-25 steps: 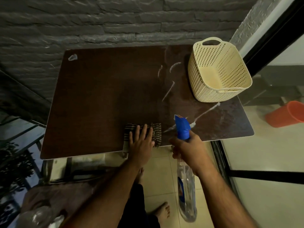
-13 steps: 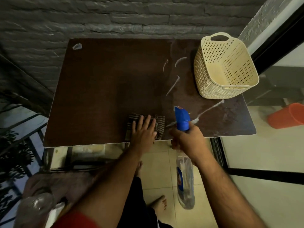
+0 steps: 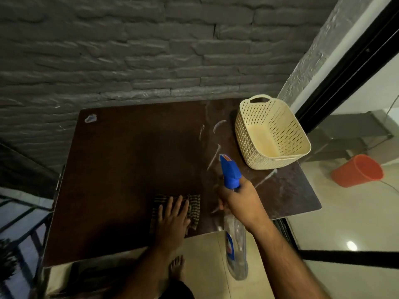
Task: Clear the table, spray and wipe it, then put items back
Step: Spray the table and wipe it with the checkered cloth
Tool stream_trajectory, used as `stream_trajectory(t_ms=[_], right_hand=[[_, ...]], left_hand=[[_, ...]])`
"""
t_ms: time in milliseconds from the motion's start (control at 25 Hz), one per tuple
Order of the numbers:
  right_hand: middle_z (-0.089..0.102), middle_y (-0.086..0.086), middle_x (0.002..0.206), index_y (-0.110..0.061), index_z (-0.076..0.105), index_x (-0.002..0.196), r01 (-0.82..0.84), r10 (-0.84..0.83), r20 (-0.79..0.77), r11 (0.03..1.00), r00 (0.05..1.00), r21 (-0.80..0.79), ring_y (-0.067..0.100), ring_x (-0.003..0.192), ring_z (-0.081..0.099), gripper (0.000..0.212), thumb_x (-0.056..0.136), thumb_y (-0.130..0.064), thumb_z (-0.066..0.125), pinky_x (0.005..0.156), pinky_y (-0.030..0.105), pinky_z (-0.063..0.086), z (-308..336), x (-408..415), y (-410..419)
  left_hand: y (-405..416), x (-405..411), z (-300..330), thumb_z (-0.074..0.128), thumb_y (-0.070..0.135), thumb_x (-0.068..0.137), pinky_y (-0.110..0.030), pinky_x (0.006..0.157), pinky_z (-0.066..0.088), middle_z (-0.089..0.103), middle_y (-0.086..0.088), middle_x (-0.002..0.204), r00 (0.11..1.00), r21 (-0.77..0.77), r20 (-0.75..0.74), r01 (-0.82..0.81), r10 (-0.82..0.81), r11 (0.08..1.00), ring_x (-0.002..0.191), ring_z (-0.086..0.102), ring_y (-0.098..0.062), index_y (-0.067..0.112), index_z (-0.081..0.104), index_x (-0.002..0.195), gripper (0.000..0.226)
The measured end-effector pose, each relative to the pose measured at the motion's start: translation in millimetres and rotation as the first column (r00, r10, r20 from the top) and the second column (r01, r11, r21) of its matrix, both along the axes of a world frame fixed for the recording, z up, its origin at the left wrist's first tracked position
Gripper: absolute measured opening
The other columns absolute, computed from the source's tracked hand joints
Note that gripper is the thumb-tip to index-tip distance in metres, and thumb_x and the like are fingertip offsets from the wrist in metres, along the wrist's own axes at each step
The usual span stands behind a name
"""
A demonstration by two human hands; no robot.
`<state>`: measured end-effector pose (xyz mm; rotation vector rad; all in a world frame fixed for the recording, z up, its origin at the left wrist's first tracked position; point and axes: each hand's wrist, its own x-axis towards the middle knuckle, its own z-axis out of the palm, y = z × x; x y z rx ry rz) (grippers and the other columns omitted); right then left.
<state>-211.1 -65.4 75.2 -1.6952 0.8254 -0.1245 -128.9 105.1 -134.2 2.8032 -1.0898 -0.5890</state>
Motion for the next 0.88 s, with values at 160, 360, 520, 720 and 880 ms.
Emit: stream_trajectory(t_ms=[160,360,520,720,880], right_hand=[[0.067,0.007,0.066,-0.020,0.058,0.082,0.100,-0.087,0.077,0.980,0.993,-0.174,0.011,0.057,0.060,0.013,0.080,-0.026,0.070,0.061,0.025,0.049,3,22,-16],[0.059,-0.002,0.075,-0.024,0.052,0.082,0.278,-0.243,0.158,0.925,0.957,-0.259,0.010,0.070,0.055,0.020,0.084,-0.030,0.072,0.065,0.022,0.045,-4,3,-39],[0.057,-0.008,0.082,-0.024,0.052,0.097,0.310,-0.274,0.155,0.901,0.949,-0.304,0.013,0.075,0.056,0.024,0.086,-0.036,0.069,0.069,0.026,0.047,-11,-20,-64],[0.055,-0.011,0.081,-0.019,0.051,0.098,0.292,-0.277,0.091,0.901,0.956,-0.322,0.009,0.074,0.055,0.028,0.085,-0.037,0.068,0.066,0.021,0.045,-15,-47,-100],[0.062,-0.006,0.083,-0.025,0.053,0.094,0.225,-0.205,0.097,0.931,0.974,-0.289,0.016,0.079,0.063,0.023,0.083,-0.038,0.069,0.071,0.030,0.054,-16,-70,-142]], left_hand=[[-30,47,17,0.039,0.045,0.098,-0.053,0.111,0.023,0.019,0.001,0.161,1.000,0.092,-0.006,0.007,-0.007,0.996,0.146,0.018,-0.030,0.029,0.026,0.152,0.058],[-42,50,31,0.043,0.036,0.100,-0.042,0.110,0.028,0.023,0.005,0.159,0.999,0.075,0.033,-0.032,0.029,0.997,0.143,0.021,-0.027,0.030,0.027,0.150,0.053],[-44,59,26,0.046,0.023,0.097,-0.039,0.102,0.041,0.045,0.002,0.145,0.999,-0.004,0.022,0.025,-0.025,1.000,0.129,0.041,-0.026,0.026,0.052,0.135,0.038],[-41,64,19,0.054,0.026,0.092,-0.026,0.090,0.045,0.066,-0.004,0.118,1.000,-0.079,-0.011,-0.006,0.005,0.997,0.108,0.061,-0.023,0.029,0.067,0.104,0.018],[-86,51,38,0.046,0.016,0.099,-0.028,0.088,0.041,0.054,-0.001,0.133,0.984,-0.123,-0.135,-0.129,0.112,0.984,0.114,0.055,-0.020,0.020,0.058,0.127,0.031]])
